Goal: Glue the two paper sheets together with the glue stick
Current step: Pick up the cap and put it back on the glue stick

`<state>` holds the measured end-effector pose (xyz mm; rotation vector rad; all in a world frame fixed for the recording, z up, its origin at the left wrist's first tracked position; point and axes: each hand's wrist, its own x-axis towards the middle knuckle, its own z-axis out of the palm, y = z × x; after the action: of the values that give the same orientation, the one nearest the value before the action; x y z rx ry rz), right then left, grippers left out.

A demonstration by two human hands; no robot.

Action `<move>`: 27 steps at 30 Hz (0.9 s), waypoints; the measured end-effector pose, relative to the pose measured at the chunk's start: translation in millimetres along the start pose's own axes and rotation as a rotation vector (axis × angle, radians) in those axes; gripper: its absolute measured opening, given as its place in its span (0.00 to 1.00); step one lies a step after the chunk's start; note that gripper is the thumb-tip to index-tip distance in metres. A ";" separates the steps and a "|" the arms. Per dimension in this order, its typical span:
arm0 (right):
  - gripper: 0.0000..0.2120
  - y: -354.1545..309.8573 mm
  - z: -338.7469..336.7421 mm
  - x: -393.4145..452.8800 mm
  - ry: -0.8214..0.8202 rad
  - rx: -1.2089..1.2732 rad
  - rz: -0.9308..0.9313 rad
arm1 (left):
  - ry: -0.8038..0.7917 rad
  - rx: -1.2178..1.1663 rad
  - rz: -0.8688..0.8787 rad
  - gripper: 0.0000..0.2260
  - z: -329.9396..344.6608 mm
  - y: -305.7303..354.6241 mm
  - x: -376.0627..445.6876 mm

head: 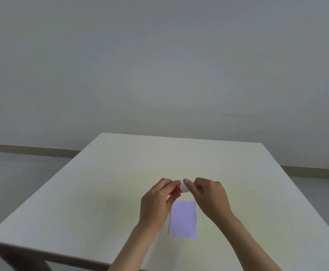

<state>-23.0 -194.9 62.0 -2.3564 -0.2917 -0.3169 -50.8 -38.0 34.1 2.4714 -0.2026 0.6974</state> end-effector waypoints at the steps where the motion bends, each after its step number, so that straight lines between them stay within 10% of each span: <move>1: 0.23 0.3 0.0 -0.1 0.005 -0.062 -0.009 | -0.004 0.002 -0.001 0.12 -0.1 0.2 -0.4; 16: 0.07 2.2 0.2 -7.5 -0.211 -0.020 -0.199 | -0.031 -0.010 -0.027 0.12 1.6 -7.1 -6.4; 21: 0.26 -0.9 2.8 -8.5 -0.094 -0.182 0.007 | -0.064 -0.059 -0.012 0.11 5.7 -6.9 -7.0; 27: 0.18 1.3 -1.4 -18.0 -0.124 -0.013 0.017 | 0.024 -0.137 -0.295 0.08 8.5 -31.3 9.8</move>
<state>-39.8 -198.9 56.6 -2.3939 -0.3293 -0.1649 -29.9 -16.6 18.3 2.2957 0.1189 0.5660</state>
